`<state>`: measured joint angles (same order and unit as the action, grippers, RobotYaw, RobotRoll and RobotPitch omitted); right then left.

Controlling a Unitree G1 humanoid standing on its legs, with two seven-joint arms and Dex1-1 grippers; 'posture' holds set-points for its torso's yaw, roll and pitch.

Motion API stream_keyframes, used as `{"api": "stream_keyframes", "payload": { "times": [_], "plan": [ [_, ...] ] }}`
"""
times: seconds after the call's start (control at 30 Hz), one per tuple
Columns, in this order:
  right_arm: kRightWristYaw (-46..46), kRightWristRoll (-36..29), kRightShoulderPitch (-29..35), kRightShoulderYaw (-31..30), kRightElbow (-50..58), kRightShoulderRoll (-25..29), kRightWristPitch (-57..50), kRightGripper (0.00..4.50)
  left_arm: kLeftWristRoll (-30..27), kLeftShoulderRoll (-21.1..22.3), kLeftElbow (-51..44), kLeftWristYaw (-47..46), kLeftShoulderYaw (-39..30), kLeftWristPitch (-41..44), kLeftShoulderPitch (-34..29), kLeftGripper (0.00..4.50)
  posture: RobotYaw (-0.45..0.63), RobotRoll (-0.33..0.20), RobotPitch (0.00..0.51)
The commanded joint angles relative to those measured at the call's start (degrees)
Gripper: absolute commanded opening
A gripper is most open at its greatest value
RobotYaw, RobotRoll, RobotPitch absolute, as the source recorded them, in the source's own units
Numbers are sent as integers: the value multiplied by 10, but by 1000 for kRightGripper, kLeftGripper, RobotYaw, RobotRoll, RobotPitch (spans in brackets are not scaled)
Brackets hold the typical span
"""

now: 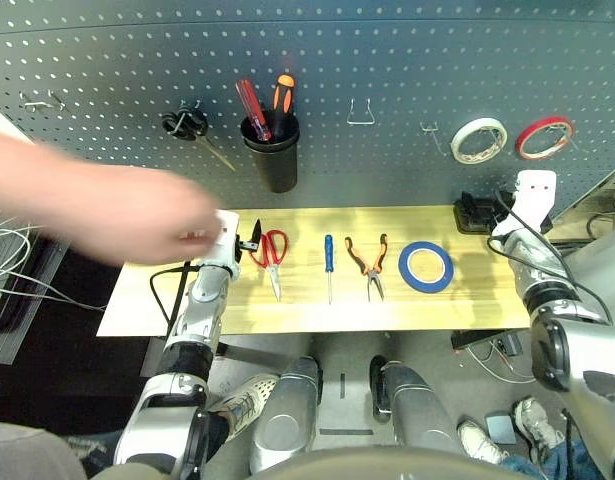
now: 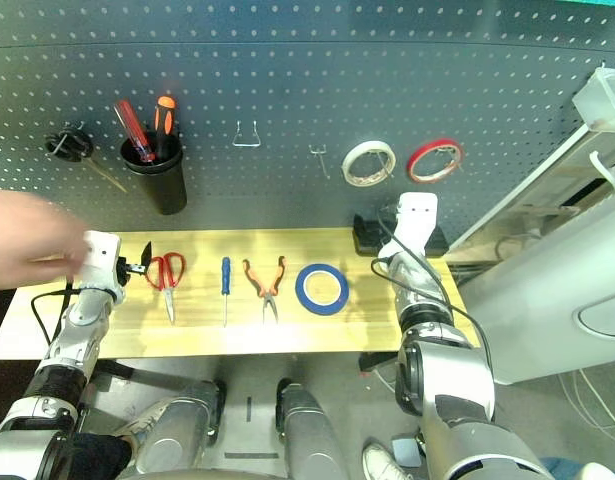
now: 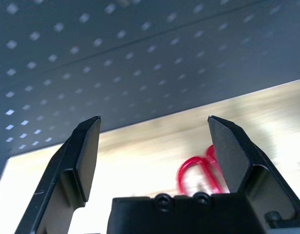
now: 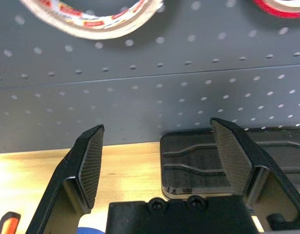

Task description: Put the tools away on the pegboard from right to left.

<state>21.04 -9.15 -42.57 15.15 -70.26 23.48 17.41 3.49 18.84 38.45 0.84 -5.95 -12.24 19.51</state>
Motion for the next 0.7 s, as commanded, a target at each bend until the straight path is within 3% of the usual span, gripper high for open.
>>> {"api": "stream_keyframes", "payload": {
  "times": [0.03,0.33,0.5,0.7],
  "plan": [
    [13,-8,8,11,-9,-3,-1,4500,2,8,23,-12,-9,16,2,4488,130,0,178],
    [34,-28,6,25,11,1,-35,4500,-15,0,-37,48,12,-24,-14,4488,143,0,186],
    [79,-27,42,-2,74,-22,-136,4500,-11,9,-102,82,25,-29,-37,4488,136,0,200],
    [96,-6,99,-44,157,-25,-241,4500,1,-2,-94,113,54,-59,-20,4488,88,0,193]
  ]
}}
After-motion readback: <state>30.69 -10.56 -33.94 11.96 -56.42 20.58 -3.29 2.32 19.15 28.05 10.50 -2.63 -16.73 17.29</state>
